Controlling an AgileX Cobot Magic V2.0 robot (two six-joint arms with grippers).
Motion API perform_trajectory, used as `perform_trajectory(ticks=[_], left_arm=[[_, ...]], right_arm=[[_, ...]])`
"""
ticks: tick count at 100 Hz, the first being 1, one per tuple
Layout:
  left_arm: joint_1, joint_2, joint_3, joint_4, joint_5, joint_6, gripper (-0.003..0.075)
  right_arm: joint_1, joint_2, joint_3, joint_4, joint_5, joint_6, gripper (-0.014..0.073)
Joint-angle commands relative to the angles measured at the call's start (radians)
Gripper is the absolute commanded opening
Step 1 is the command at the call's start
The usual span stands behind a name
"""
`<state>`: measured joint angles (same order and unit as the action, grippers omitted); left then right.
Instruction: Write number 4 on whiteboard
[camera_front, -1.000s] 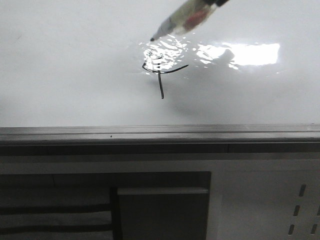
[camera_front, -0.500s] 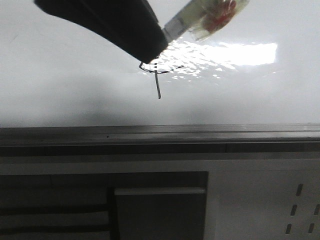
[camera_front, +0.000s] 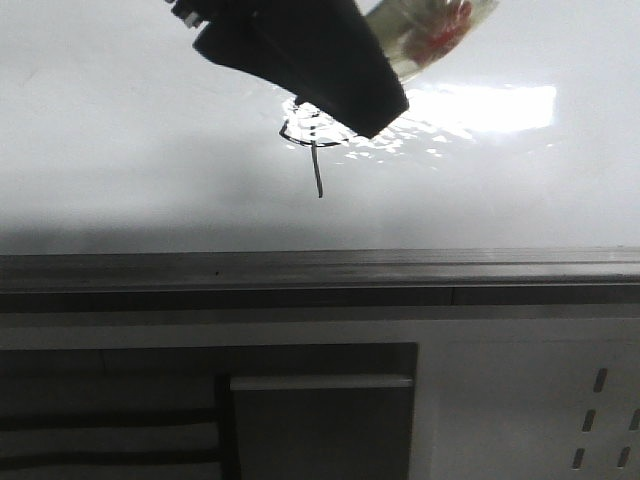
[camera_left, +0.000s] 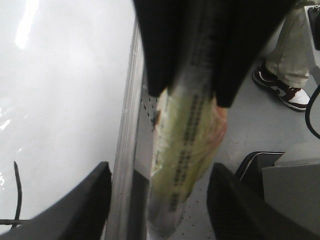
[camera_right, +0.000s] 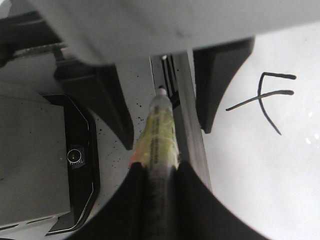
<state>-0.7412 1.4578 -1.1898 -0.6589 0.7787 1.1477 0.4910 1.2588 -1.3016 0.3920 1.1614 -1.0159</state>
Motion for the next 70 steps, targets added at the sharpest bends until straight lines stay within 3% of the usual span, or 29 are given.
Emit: perform_trajectory(ticks=[1,27,56,70], left_arm=[[-0.007,-0.047,-0.035,-0.049,-0.024,0.004,0.0291],[-0.007,-0.054,-0.035,-0.046,-0.023,0.004,0.0123],[-0.007,-0.054,-0.035,-0.046,-0.023,0.004,0.0001],[-0.007,-0.054,-0.035,-0.046,-0.023,0.004,-0.002]], right_arm=[[0.003,-0.031,-0.031,0.021,-0.029,-0.01,-0.0036],[0.003,-0.031,-0.031,0.021,-0.027,-0.01,-0.0036],[0.003,-0.031,-0.031,0.021,-0.029,-0.01,-0.0035],[0.003,-0.031,-0.031,0.014,-0.029,-0.01,0.0052]])
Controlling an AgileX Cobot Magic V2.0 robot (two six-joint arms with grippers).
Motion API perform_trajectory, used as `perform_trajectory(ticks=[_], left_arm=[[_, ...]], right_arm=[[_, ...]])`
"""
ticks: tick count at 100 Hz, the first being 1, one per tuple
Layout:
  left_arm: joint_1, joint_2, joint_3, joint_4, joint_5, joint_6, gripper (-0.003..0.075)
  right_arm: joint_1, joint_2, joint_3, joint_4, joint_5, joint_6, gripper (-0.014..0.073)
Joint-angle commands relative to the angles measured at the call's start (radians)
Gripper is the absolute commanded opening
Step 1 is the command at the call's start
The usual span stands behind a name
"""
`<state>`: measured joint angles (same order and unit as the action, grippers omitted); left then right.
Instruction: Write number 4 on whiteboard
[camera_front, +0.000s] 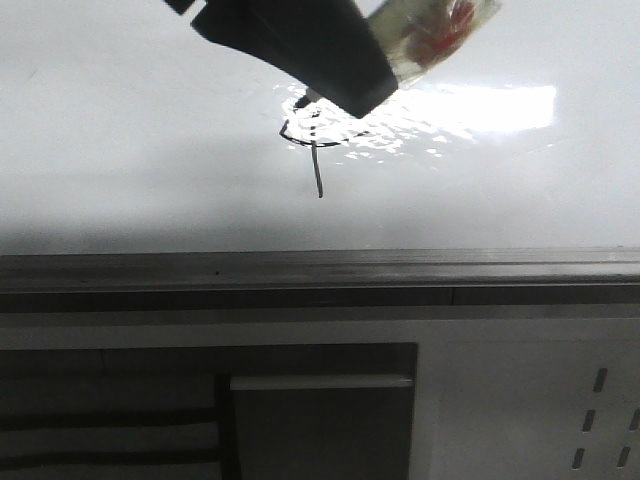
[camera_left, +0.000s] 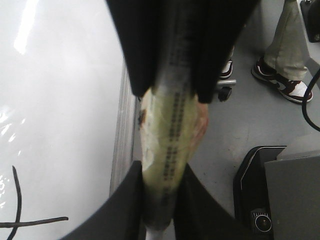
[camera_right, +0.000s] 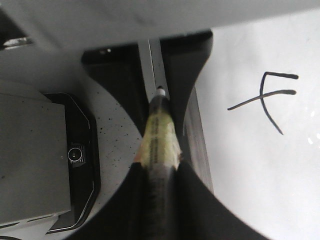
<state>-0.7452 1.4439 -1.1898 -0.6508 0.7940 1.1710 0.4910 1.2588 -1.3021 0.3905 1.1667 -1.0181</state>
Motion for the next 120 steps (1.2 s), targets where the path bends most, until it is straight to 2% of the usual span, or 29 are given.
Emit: perform_trajectory(ticks=[1,16,26,43,60,77,97,109,120], left_arm=[[-0.003,-0.04,-0.035,-0.055,-0.038,-0.02,-0.002],[-0.003,-0.04,-0.035,-0.05,-0.038,-0.02,-0.002],[0.013,-0.042,-0.035,-0.047,-0.037,-0.02,-0.002],[0.091,-0.076,-0.035,-0.042,-0.037,-0.069,-0.002],[0.234,-0.146,-0.022,0.117,0.002,-0.334,-0.002],[0.389,-0.236,0.094,0.21,-0.018,-0.531,-0.002],[0.582,-0.309,0.26,0.213,-0.208,-0.721,-0.002],[0.649,-0.293,0.3,0.198,-0.245,-0.739,-0.002],[0.665,-0.263,0.3,0.194,-0.284,-0.739,-0.002]], right_arm=[[0.003,-0.031,-0.031,0.015,-0.034,-0.008,0.0061],[0.001,-0.036,-0.031,-0.011,-0.037,0.02,0.0288],[-0.014,-0.054,-0.057,-0.111,-0.026,0.123,0.036],[-0.057,-0.145,-0.107,-0.319,-0.021,0.374,0.0364],[-0.123,-0.252,-0.091,-0.448,-0.028,0.6,0.0364],[-0.141,-0.316,-0.017,-0.453,-0.053,0.613,0.0364],[-0.141,-0.327,0.064,-0.455,-0.077,0.613,0.0364],[-0.141,-0.327,0.093,-0.455,-0.1,0.613,0.0364],[-0.141,-0.327,0.1,-0.455,-0.116,0.613,0.0364]])
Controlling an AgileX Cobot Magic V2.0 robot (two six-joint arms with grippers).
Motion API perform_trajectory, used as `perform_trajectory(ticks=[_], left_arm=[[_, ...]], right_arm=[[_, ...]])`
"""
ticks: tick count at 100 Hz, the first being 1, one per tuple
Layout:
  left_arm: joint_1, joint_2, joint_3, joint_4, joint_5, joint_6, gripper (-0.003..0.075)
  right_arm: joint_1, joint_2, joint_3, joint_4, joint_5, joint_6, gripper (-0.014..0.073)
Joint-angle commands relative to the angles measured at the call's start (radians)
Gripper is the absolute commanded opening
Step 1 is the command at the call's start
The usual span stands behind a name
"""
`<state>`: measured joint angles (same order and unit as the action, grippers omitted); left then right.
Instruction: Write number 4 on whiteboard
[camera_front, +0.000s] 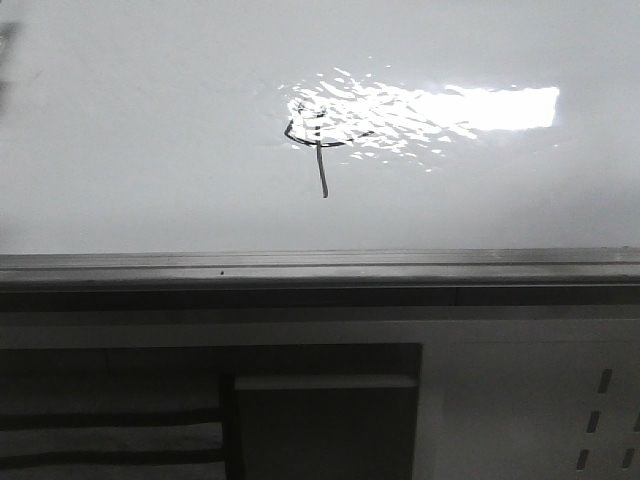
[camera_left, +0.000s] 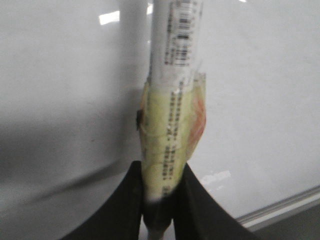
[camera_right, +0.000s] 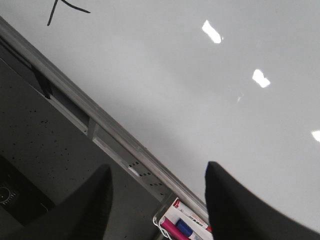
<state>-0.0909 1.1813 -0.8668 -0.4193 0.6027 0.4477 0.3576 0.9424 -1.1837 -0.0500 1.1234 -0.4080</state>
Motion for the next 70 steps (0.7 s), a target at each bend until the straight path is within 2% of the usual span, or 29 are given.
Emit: perform_trajectory(ticks=[1,33,43,56,63,70], left_arm=[[0.011,0.004,-0.023,-0.037,-0.096,-0.015,-0.002],[0.011,0.04,-0.024,-0.061,-0.128,-0.015,-0.0011],[0.011,0.04,-0.024,-0.061,-0.129,-0.015,0.0069],[0.011,0.04,-0.024,-0.059,-0.127,-0.015,0.0284],[0.011,0.04,-0.026,-0.056,-0.127,-0.015,0.0366],[0.011,0.035,-0.03,-0.044,-0.12,-0.015,0.0388]], right_arm=[[-0.008,-0.011,-0.018,-0.014,-0.074,0.003,0.0364],[-0.008,-0.011,-0.018,-0.014,-0.074,0.003,0.0364],[-0.008,-0.011,-0.018,-0.014,-0.074,0.004,0.0364],[-0.008,-0.011,-0.018,-0.014,-0.077,0.004,0.0364],[-0.008,-0.011,-0.018,-0.014,-0.081,0.004,0.0364],[-0.008,-0.011,-0.018,-0.014,-0.081,0.004,0.0364]])
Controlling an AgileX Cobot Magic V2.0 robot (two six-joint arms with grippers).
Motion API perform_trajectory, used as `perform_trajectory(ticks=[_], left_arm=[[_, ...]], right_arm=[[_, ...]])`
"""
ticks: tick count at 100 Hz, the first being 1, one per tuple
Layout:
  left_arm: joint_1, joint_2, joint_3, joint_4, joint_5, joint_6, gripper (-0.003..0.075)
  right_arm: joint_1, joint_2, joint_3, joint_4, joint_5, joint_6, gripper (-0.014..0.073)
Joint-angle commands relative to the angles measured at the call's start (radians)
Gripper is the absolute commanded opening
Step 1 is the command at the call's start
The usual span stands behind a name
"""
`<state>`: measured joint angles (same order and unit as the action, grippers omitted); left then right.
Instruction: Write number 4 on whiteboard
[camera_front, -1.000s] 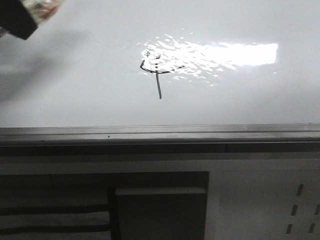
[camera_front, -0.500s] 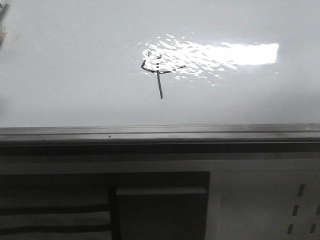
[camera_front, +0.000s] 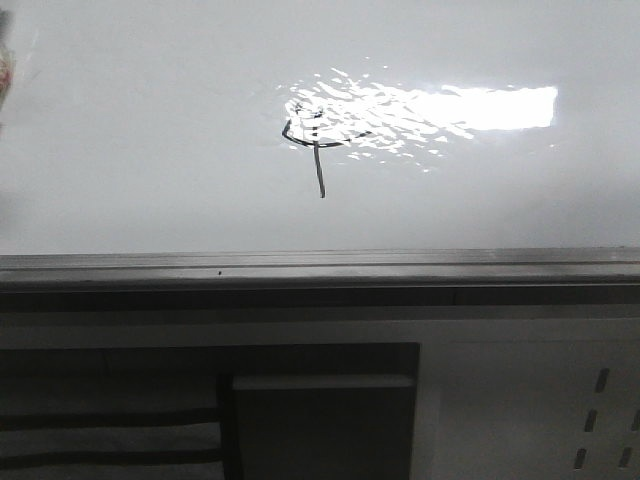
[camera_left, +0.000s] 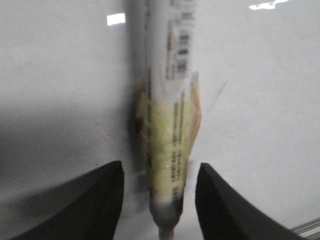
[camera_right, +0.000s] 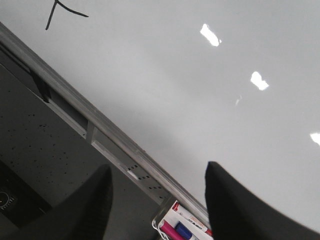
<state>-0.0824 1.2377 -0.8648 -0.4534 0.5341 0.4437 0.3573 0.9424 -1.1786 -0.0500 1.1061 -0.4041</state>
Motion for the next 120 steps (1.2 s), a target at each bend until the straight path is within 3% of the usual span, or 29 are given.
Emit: perform_trajectory(ticks=[1,16,28,43,76,85,101,109,120], left_arm=[[0.002,-0.023,-0.032,-0.01,-0.05,-0.011,0.0388],[0.002,-0.064,-0.095,0.105,0.053,-0.011,0.0388],[0.002,-0.135,-0.147,0.165,0.158,-0.016,0.0388],[0.002,-0.281,-0.131,0.169,0.197,-0.05,0.0388],[0.002,-0.624,0.222,0.12,-0.195,-0.071,0.0378],[0.002,-0.676,0.322,0.071,-0.306,-0.071,0.0308],[0.002,-0.72,0.392,0.043,-0.424,-0.071,0.0065],[0.002,-0.72,0.406,0.033,-0.422,-0.071,-0.002],[0.002,-0.72,0.416,0.033,-0.417,-0.071,-0.002]], right_arm=[[-0.008,-0.011,-0.023,-0.012,-0.064,0.004,0.0364],[-0.008,-0.02,-0.023,-0.016,-0.064,0.125,0.0364],[-0.008,-0.049,-0.014,-0.016,-0.079,0.308,0.0364],[-0.008,-0.124,0.081,-0.018,-0.211,0.404,0.0364],[-0.008,-0.335,0.401,-0.089,-0.571,0.448,0.0346],[-0.008,-0.368,0.443,-0.089,-0.625,0.448,0.0223],[-0.008,-0.376,0.474,-0.09,-0.645,0.448,-0.0061],[-0.008,-0.374,0.481,-0.091,-0.645,0.448,-0.0071],[-0.008,-0.37,0.486,-0.091,-0.638,0.448,-0.0071]])
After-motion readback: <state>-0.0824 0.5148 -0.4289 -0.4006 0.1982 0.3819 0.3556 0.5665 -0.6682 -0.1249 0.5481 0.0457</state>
